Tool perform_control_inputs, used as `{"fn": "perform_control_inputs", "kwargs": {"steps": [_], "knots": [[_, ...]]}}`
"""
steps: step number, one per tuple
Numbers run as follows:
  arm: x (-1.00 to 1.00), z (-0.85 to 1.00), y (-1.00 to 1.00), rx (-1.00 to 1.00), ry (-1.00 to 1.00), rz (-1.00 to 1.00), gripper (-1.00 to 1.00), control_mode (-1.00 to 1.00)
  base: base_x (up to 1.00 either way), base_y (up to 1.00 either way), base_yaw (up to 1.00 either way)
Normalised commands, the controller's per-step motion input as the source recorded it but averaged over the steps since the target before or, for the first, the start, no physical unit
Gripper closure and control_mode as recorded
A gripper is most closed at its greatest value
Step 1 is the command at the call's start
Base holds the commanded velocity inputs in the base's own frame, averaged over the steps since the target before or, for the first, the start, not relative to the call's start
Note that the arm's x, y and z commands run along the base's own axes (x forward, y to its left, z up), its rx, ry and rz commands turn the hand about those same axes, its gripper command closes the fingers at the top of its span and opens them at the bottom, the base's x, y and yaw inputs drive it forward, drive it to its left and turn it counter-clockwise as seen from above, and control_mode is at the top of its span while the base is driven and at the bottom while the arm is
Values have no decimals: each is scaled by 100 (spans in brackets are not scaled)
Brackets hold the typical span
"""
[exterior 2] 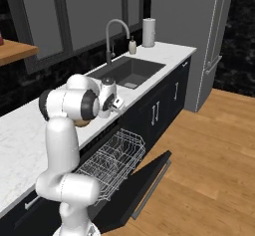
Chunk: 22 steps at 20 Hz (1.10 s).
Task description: Pick up the cup and bowl from the counter, place them in the dishwasher, and close the dishwasher door.
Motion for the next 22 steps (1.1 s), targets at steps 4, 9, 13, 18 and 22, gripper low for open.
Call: {"fn": "perform_control_inputs", "kwargs": {"steps": [4,9,13,18,22], "knots": [[-84,0,-100,10,0,-9,100,-100,0,0,0],[-99,-2,-84,11,-1,-2,100,-100,0,0,0],[-61,-33,-24,5,0,0,100,-100,0,0,0],[-10,-65,0,5,0,0,100,-100,0,0,0],[0,-74,0,5,0,0,100,-100,0,0,0]]}}
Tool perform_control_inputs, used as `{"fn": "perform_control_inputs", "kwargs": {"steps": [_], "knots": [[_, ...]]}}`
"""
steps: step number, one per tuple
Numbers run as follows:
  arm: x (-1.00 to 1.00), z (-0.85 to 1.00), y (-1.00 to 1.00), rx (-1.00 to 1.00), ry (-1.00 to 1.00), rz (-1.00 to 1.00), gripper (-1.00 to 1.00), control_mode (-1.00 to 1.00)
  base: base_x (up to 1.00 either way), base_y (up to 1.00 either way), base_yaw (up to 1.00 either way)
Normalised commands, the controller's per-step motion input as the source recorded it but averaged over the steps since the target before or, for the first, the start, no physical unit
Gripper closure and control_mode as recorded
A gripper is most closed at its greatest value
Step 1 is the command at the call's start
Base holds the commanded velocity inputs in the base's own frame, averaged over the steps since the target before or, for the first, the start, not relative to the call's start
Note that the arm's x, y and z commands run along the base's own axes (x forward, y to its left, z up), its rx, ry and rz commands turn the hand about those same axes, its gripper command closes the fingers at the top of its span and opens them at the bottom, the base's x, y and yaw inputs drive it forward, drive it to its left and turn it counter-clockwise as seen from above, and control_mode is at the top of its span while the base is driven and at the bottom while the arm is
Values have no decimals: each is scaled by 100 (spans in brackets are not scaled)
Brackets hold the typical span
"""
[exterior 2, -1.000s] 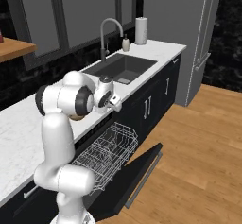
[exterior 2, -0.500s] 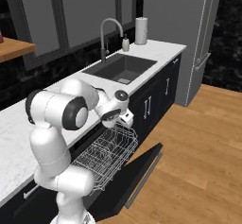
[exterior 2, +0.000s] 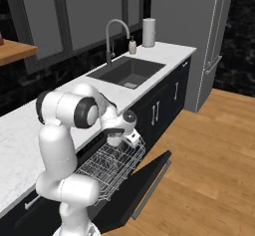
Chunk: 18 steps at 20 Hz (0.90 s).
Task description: Pick up the cup and bowl from the counter, place them in the dishwasher, and close the dishwasher door.
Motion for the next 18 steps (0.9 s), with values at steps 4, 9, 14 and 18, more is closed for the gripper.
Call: {"fn": "perform_control_inputs", "kwargs": {"steps": [4,9,14,18], "knots": [[0,-75,0,6,1,0,100,-100,0,0,0],[0,-81,0,6,4,0,100,-100,0,0,0],[1,-70,0,4,2,0,100,-100,0,0,0],[14,-57,0,2,3,0,100,-100,0,0,0]]}}
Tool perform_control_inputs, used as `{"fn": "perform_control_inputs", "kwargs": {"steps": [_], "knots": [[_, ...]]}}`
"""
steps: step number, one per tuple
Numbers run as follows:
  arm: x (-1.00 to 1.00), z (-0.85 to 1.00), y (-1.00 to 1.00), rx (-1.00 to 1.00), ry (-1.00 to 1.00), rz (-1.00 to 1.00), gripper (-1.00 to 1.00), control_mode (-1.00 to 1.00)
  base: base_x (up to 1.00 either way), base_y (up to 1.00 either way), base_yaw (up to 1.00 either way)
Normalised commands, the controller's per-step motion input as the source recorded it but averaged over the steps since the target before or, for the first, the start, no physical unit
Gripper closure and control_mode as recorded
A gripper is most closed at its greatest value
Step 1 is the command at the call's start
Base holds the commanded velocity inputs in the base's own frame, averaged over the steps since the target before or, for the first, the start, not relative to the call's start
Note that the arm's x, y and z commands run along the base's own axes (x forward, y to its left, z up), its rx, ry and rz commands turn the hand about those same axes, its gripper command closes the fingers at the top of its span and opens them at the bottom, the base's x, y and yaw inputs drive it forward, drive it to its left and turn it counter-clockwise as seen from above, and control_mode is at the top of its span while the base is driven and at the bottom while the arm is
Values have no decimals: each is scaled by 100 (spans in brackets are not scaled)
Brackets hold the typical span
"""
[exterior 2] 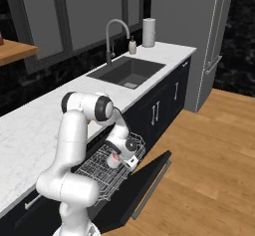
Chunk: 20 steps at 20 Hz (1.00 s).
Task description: Pick up the cup and bowl from the counter, place them in the dishwasher, and close the dishwasher door.
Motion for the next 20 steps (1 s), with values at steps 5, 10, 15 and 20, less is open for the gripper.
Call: {"fn": "perform_control_inputs", "kwargs": {"steps": [5,10,15,20], "knots": [[18,-53,0,0,3,0,100,-100,0,0,0],[9,-38,0,0,5,0,-100,-100,0,0,0],[-2,0,-29,4,0,0,-100,-100,0,0,0],[-26,76,-48,16,-1,-1,-100,-100,0,0,0]]}}
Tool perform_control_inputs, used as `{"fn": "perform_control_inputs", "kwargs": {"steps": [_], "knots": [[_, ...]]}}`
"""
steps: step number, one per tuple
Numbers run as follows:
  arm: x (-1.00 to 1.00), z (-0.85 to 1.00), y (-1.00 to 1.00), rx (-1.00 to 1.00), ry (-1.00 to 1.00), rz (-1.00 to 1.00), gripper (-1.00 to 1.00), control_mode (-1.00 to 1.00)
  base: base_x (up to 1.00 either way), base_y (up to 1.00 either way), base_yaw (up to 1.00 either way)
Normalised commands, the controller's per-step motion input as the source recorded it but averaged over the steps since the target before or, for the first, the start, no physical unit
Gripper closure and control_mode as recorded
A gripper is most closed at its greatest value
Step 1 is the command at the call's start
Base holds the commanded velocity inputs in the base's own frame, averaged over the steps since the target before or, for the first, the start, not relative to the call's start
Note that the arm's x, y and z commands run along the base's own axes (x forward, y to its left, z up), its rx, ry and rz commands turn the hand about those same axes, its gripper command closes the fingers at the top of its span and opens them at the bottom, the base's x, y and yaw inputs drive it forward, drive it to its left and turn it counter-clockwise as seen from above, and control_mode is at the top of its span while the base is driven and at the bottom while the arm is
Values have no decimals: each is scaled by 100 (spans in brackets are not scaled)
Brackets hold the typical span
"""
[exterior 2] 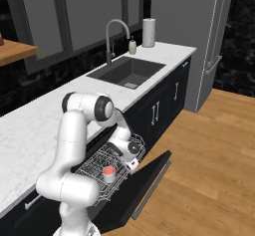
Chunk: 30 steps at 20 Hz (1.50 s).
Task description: Pick up the cup and bowl from the counter, place them in the dishwasher, and close the dishwasher door.
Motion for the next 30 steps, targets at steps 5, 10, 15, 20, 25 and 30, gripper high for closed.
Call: {"fn": "perform_control_inputs", "kwargs": {"steps": [5,10,15,20,25,30], "knots": [[-27,100,-31,23,-3,0,-100,-100,0,0,0],[-8,100,-8,19,2,0,-100,-100,0,0,0],[0,100,0,12,20,1,-100,-100,0,0,0],[-11,100,19,2,24,7,-100,-100,0,0,0],[-48,100,62,0,6,9,-100,-100,0,0,0],[-32,68,84,-4,0,6,-100,-100,0,0,0]]}}
